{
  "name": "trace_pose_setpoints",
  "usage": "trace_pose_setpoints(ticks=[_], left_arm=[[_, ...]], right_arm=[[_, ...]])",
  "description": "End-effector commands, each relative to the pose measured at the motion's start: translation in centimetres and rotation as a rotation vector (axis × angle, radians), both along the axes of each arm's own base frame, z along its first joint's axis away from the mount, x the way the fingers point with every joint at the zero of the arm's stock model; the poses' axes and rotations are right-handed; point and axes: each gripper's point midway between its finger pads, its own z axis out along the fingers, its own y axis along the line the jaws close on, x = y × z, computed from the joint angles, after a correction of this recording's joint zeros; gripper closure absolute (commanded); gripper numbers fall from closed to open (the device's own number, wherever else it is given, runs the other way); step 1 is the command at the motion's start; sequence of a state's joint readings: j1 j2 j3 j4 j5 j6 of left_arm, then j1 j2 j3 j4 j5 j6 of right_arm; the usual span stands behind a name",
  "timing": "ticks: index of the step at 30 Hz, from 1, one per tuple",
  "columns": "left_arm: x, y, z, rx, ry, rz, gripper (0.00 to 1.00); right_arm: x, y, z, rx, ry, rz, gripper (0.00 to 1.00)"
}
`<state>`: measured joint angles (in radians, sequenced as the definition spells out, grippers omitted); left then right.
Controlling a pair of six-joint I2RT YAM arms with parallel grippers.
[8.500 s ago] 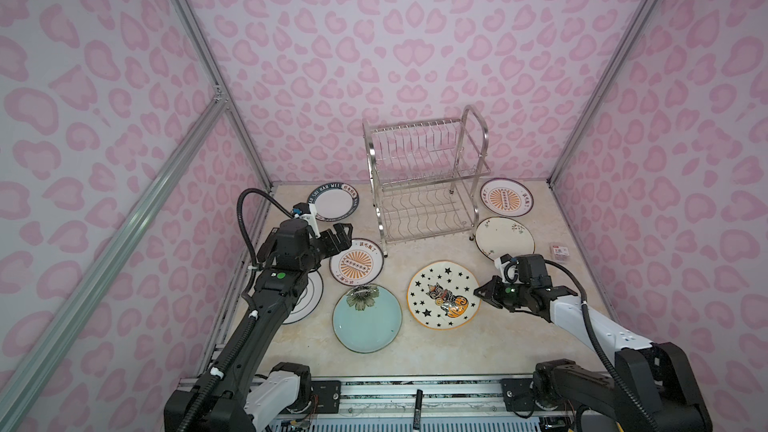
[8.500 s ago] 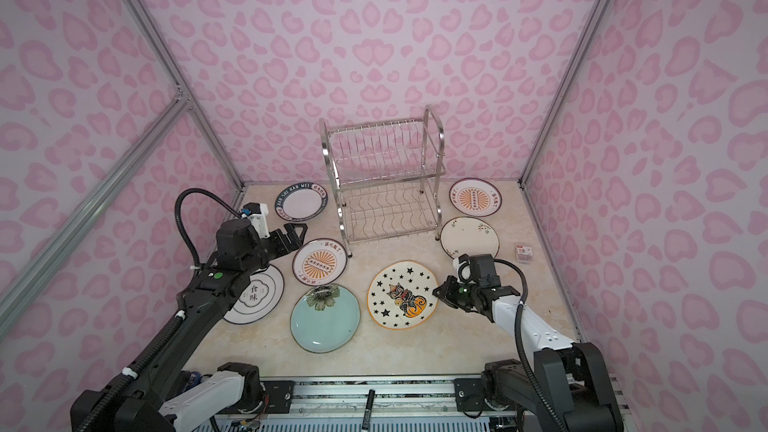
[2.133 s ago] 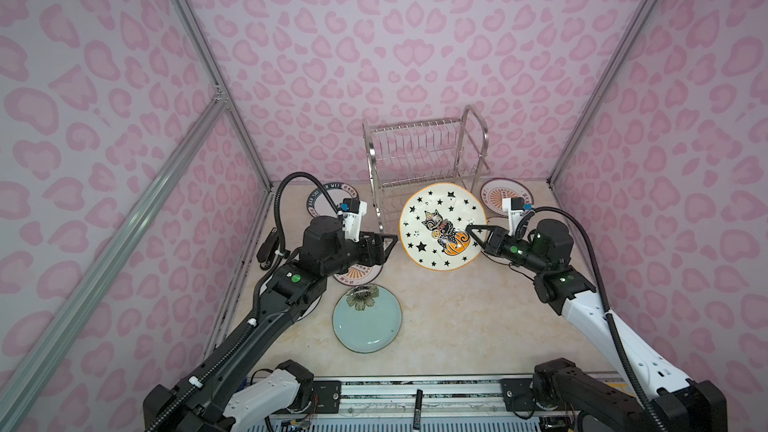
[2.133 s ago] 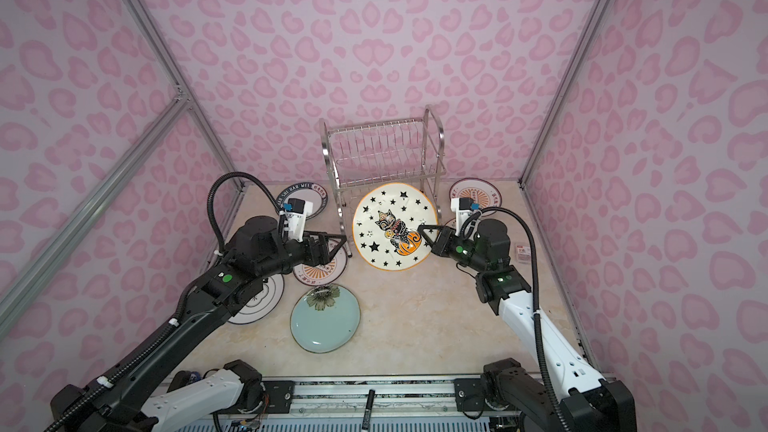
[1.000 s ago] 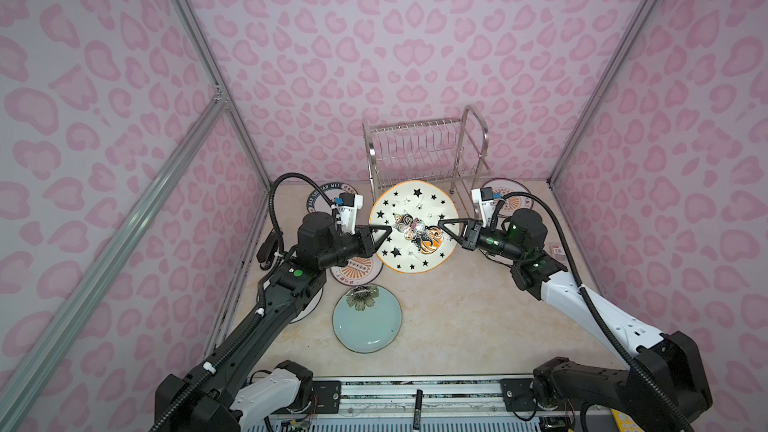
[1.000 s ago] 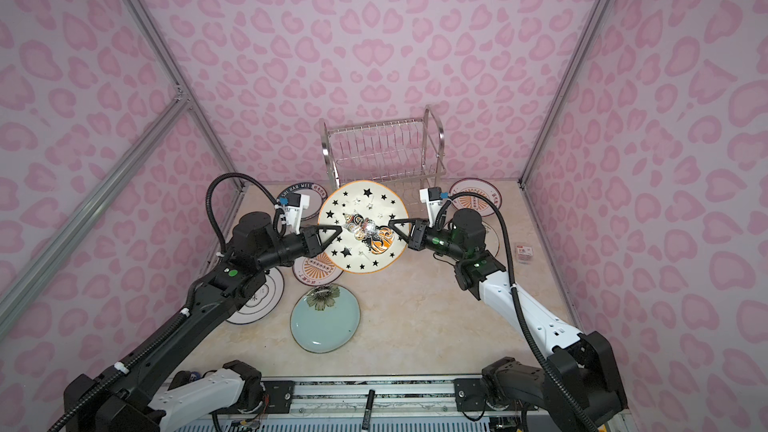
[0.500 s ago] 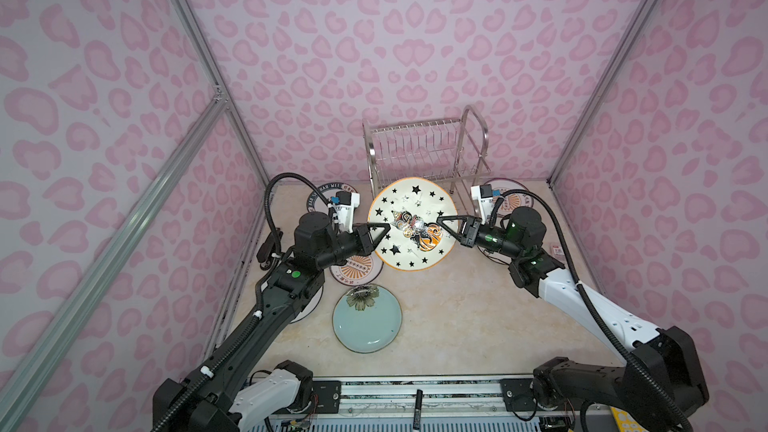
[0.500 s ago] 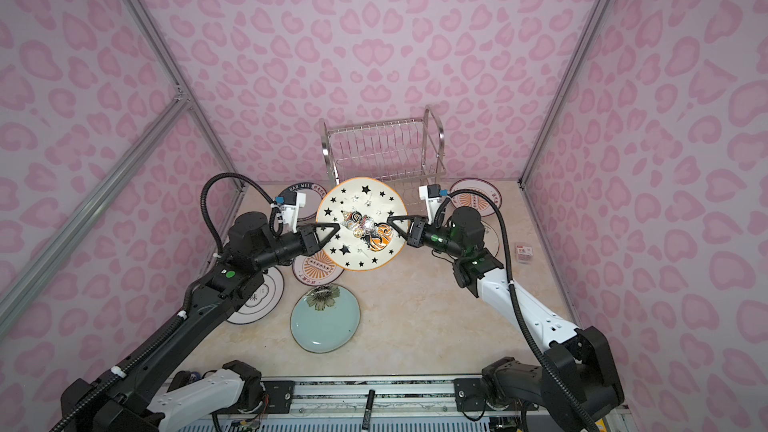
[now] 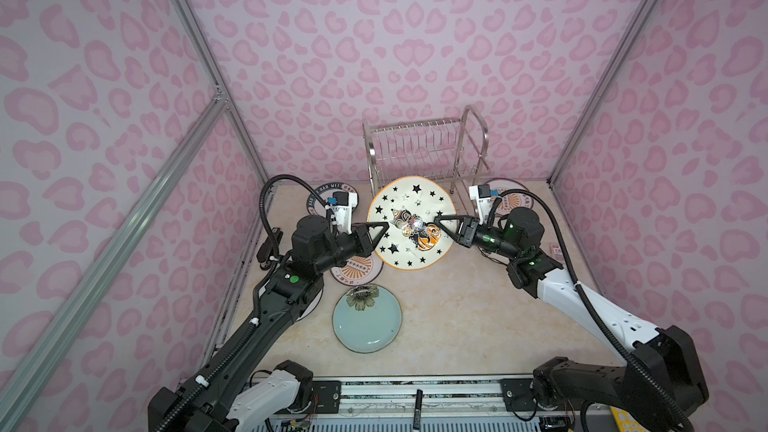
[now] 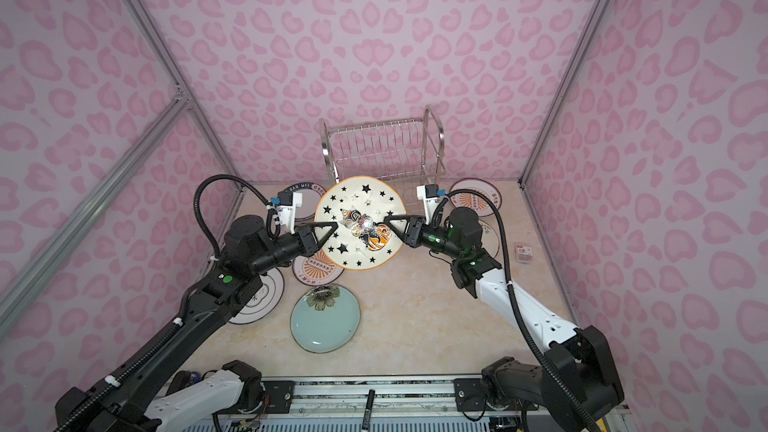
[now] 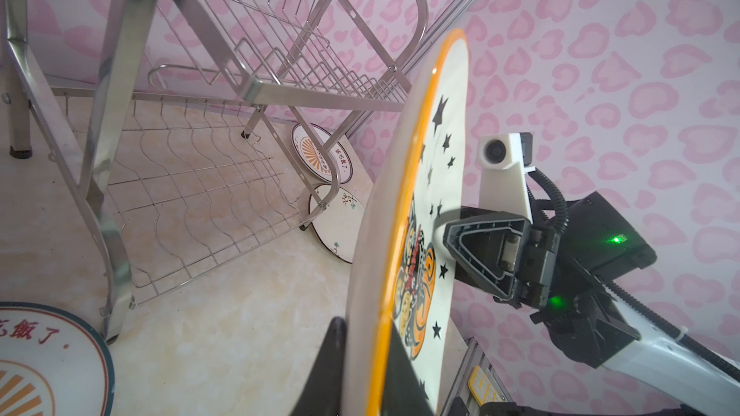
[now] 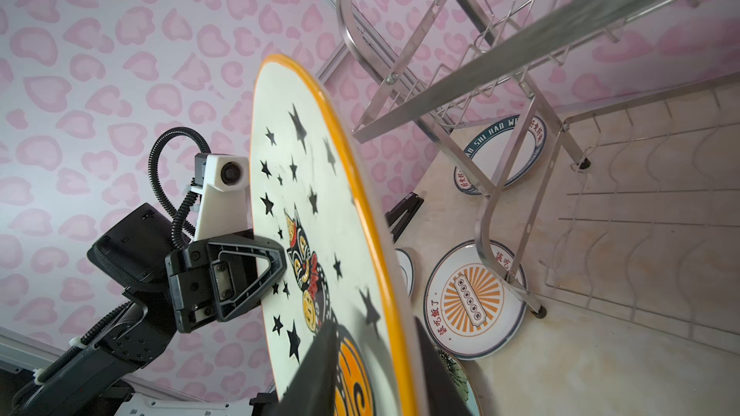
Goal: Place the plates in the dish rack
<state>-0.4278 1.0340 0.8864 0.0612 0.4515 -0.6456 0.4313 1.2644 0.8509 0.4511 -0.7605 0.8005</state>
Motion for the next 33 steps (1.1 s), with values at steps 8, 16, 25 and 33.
trace_pose_setpoints(ticks=[8,16,25,33], left_arm=[[0.9,0.6,2.4,-0.052,-0.097,0.054,0.96],[0.7,0.4,2.3,-0.049,-0.095,0.040,0.96],[0.4,-0.2,1.4,-0.005,-0.058,-0.007,0.83],[-0.1,-0.1,1.3,0.006,-0.056,-0.018,0.69]], right_arm=[[-0.5,0.3,2.2,0.046,-0.091,0.033,0.77],[-0.7,0.4,2.8,0.062,-0.106,0.044,1.00],[-0.6,-0.3,4.4,0.078,-0.157,0.015,1.00],[0.2,-2.1,4.9,0.064,-0.167,-0.053,1.00]])
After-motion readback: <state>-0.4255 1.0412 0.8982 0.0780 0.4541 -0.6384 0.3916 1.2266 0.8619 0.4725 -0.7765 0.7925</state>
